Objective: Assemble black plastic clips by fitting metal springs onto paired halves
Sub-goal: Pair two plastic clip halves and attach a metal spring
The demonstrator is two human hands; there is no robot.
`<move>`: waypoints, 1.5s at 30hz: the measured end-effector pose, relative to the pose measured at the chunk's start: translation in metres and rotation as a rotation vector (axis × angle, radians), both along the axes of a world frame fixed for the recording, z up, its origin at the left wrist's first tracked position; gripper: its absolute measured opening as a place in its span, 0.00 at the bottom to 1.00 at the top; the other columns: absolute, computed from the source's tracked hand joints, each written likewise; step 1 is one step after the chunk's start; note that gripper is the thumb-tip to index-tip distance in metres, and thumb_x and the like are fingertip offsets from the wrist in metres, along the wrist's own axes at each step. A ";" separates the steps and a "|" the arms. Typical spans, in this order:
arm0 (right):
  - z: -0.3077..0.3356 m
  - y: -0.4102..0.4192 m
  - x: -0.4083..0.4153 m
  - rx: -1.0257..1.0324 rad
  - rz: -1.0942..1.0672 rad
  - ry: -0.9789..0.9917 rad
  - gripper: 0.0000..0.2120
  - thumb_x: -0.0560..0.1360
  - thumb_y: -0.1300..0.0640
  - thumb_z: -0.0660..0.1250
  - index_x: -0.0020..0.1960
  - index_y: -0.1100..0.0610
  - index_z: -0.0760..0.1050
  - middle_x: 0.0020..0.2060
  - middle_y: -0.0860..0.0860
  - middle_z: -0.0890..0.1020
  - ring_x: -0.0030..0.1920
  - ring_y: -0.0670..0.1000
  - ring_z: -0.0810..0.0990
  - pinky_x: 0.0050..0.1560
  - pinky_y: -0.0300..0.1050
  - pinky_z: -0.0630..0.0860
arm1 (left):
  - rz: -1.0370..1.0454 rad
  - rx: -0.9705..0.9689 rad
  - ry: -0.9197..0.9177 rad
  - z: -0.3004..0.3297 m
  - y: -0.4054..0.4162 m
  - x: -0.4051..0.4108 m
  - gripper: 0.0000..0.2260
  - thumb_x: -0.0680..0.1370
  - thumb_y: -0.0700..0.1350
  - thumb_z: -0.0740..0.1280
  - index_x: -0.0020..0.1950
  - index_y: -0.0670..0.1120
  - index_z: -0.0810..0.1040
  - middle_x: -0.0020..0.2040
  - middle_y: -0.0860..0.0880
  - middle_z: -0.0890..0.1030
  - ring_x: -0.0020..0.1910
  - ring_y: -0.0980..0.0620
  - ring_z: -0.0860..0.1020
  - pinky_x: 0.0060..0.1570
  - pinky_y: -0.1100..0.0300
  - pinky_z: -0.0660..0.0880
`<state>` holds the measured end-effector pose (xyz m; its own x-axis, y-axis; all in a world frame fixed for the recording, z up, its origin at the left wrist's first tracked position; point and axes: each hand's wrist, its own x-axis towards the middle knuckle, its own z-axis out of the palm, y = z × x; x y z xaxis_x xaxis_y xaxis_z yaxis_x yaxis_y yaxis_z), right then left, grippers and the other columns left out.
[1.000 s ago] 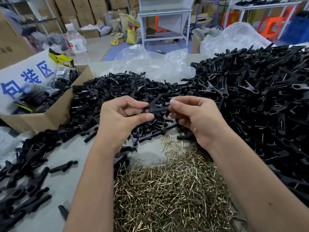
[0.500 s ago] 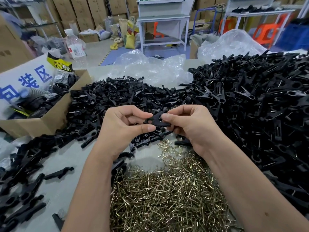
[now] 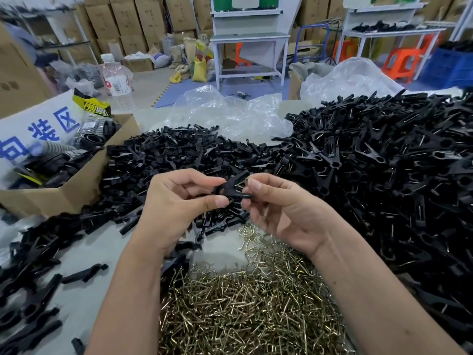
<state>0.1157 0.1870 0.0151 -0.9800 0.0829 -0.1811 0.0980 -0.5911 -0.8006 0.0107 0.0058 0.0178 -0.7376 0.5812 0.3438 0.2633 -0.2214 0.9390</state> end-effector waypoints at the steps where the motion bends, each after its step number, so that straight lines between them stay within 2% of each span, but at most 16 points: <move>1: -0.002 -0.001 0.000 -0.041 0.039 0.004 0.07 0.70 0.62 0.79 0.47 0.57 0.86 0.42 0.55 0.83 0.36 0.50 0.82 0.34 0.38 0.81 | -0.008 -0.001 0.004 0.000 0.000 0.000 0.13 0.62 0.41 0.81 0.45 0.48 0.89 0.43 0.45 0.88 0.44 0.49 0.87 0.46 0.61 0.82; 5: -0.007 -0.002 0.001 -0.042 0.212 0.091 0.22 0.70 0.53 0.81 0.63 0.53 0.84 0.42 0.53 0.83 0.38 0.49 0.82 0.30 0.35 0.78 | -0.053 0.020 -0.024 0.000 0.003 0.003 0.12 0.62 0.39 0.81 0.44 0.47 0.88 0.46 0.43 0.88 0.45 0.49 0.87 0.45 0.62 0.82; 7: -0.007 0.001 0.001 -0.042 0.269 0.120 0.25 0.70 0.51 0.81 0.66 0.52 0.82 0.42 0.54 0.85 0.38 0.49 0.84 0.28 0.34 0.78 | -0.060 0.017 -0.010 0.001 0.002 0.003 0.12 0.62 0.39 0.82 0.44 0.47 0.88 0.48 0.42 0.88 0.45 0.50 0.86 0.45 0.62 0.82; 10: -0.008 0.005 0.002 -0.110 0.325 0.155 0.26 0.72 0.54 0.80 0.69 0.56 0.80 0.45 0.59 0.86 0.38 0.49 0.87 0.29 0.34 0.80 | -0.060 0.012 0.016 0.001 0.001 0.001 0.15 0.64 0.39 0.84 0.47 0.48 0.86 0.50 0.38 0.87 0.49 0.41 0.86 0.51 0.52 0.84; 12: -0.009 0.004 0.001 -0.202 0.354 0.180 0.25 0.73 0.58 0.79 0.68 0.58 0.80 0.45 0.60 0.85 0.37 0.48 0.85 0.30 0.33 0.81 | -0.044 0.018 0.003 0.000 0.002 0.001 0.18 0.63 0.41 0.85 0.47 0.49 0.83 0.46 0.40 0.87 0.46 0.41 0.87 0.50 0.49 0.84; 14: -0.009 0.002 0.000 -0.324 0.378 0.178 0.23 0.72 0.61 0.79 0.66 0.60 0.81 0.42 0.60 0.83 0.34 0.47 0.82 0.30 0.33 0.80 | -0.021 0.012 0.009 -0.001 0.001 0.000 0.18 0.61 0.45 0.86 0.45 0.51 0.82 0.41 0.44 0.87 0.42 0.45 0.86 0.47 0.53 0.83; 17: -0.008 -0.001 -0.002 -0.416 0.381 0.154 0.21 0.69 0.65 0.80 0.62 0.63 0.82 0.39 0.59 0.80 0.32 0.46 0.79 0.27 0.33 0.78 | 0.036 -0.024 0.026 -0.003 -0.001 -0.002 0.18 0.60 0.48 0.86 0.44 0.51 0.82 0.39 0.46 0.87 0.41 0.43 0.83 0.46 0.51 0.81; 19: -0.006 -0.001 -0.002 -0.419 0.371 0.134 0.20 0.69 0.66 0.81 0.60 0.63 0.83 0.38 0.59 0.79 0.31 0.46 0.79 0.26 0.33 0.78 | 0.045 -0.024 0.030 -0.004 -0.001 -0.002 0.18 0.59 0.47 0.85 0.44 0.50 0.83 0.39 0.45 0.86 0.41 0.43 0.82 0.46 0.50 0.80; 26: -0.004 0.006 0.001 -0.390 0.356 0.117 0.16 0.69 0.66 0.80 0.56 0.64 0.84 0.35 0.59 0.79 0.28 0.45 0.78 0.24 0.33 0.77 | 0.026 -0.025 0.069 -0.007 0.006 0.001 0.16 0.62 0.39 0.83 0.44 0.49 0.83 0.38 0.46 0.86 0.38 0.52 0.84 0.42 0.60 0.81; 31: -0.006 0.003 0.000 -0.310 0.245 0.055 0.10 0.73 0.63 0.72 0.53 0.60 0.86 0.34 0.56 0.78 0.26 0.43 0.77 0.22 0.31 0.74 | 0.074 -0.055 0.097 -0.010 0.007 0.000 0.17 0.62 0.40 0.83 0.46 0.43 0.81 0.39 0.45 0.87 0.38 0.53 0.83 0.42 0.60 0.81; 35: 0.002 -0.001 -0.001 -0.013 0.063 0.133 0.12 0.76 0.60 0.69 0.57 0.57 0.86 0.35 0.56 0.81 0.29 0.45 0.78 0.27 0.32 0.76 | 0.139 -0.205 0.177 -0.011 0.004 -0.006 0.15 0.67 0.43 0.83 0.48 0.45 0.82 0.42 0.49 0.87 0.43 0.52 0.85 0.48 0.59 0.82; 38: 0.014 0.007 -0.003 0.375 -0.379 0.220 0.17 0.80 0.61 0.68 0.67 0.51 0.82 0.42 0.57 0.86 0.35 0.49 0.83 0.34 0.38 0.80 | 0.251 -0.528 0.331 -0.015 0.001 -0.010 0.12 0.66 0.50 0.84 0.41 0.54 0.83 0.42 0.59 0.84 0.44 0.59 0.82 0.46 0.62 0.76; 40: 0.019 0.017 -0.001 0.615 -0.632 0.231 0.27 0.83 0.61 0.66 0.78 0.43 0.68 0.51 0.56 0.85 0.43 0.50 0.87 0.41 0.43 0.85 | 0.262 -0.724 0.364 -0.018 0.003 -0.010 0.12 0.65 0.53 0.84 0.39 0.58 0.82 0.42 0.62 0.82 0.47 0.62 0.78 0.47 0.61 0.73; 42: 0.019 0.025 0.001 0.794 -0.691 0.131 0.35 0.84 0.61 0.65 0.82 0.38 0.55 0.52 0.53 0.84 0.43 0.50 0.88 0.41 0.43 0.85 | 0.221 -0.870 0.401 -0.020 0.008 -0.008 0.13 0.64 0.54 0.85 0.40 0.59 0.82 0.46 0.61 0.78 0.53 0.58 0.73 0.54 0.55 0.71; 43: 0.017 0.028 0.002 0.876 -0.704 0.064 0.36 0.83 0.62 0.65 0.83 0.39 0.55 0.51 0.52 0.84 0.40 0.50 0.88 0.39 0.42 0.85 | 0.207 -0.918 0.416 -0.021 0.010 -0.008 0.14 0.63 0.54 0.85 0.41 0.60 0.82 0.49 0.60 0.77 0.56 0.55 0.70 0.56 0.52 0.70; 45: 0.011 0.029 0.002 1.090 -0.710 0.002 0.27 0.81 0.63 0.68 0.78 0.49 0.69 0.45 0.49 0.84 0.35 0.47 0.86 0.35 0.42 0.84 | 0.216 -0.957 0.444 -0.021 0.010 -0.009 0.14 0.64 0.53 0.85 0.42 0.60 0.82 0.50 0.57 0.76 0.58 0.53 0.67 0.58 0.51 0.69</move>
<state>0.1172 0.2161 0.0266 -0.6616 0.6831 0.3093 0.0322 0.4379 -0.8985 0.0017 0.0160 -0.0034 -0.7782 0.6232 0.0777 0.5685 0.6465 0.5088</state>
